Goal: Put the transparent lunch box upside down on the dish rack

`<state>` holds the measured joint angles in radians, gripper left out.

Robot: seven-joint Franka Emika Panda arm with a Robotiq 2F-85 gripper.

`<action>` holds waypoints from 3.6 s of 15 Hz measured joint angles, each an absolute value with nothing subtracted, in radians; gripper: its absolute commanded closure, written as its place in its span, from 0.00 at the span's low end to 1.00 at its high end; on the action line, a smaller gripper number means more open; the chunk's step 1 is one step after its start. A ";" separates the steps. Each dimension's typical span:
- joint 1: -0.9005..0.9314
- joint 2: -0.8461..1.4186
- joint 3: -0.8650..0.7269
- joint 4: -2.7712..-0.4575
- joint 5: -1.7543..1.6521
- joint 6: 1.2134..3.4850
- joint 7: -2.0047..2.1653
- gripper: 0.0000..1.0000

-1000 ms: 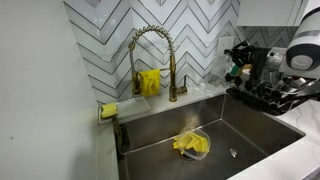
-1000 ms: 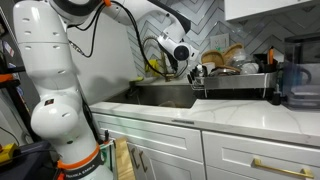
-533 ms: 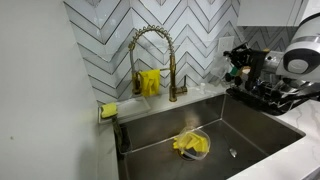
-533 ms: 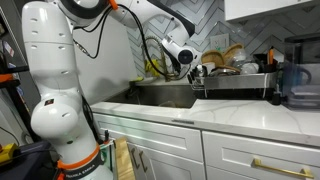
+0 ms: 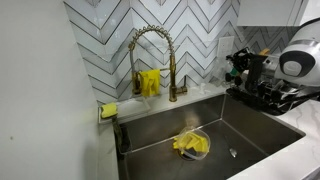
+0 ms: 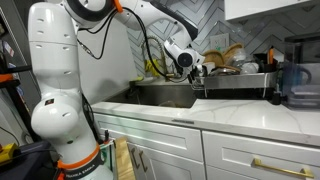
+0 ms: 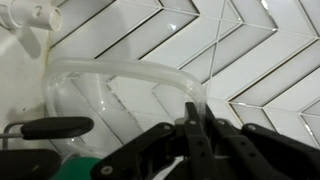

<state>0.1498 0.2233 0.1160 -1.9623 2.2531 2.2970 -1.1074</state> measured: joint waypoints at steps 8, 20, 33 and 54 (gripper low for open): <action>0.200 0.222 0.117 -1.911 2.262 2.549 -1.083 0.98; 0.235 0.208 0.147 -1.860 2.221 2.767 -0.913 0.98; 0.241 0.152 0.190 -1.907 2.010 2.957 -0.619 0.98; 0.245 0.096 0.212 -2.093 1.505 3.082 0.025 0.98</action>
<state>0.2455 0.0959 0.2121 -2.0931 1.5047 3.0819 0.0252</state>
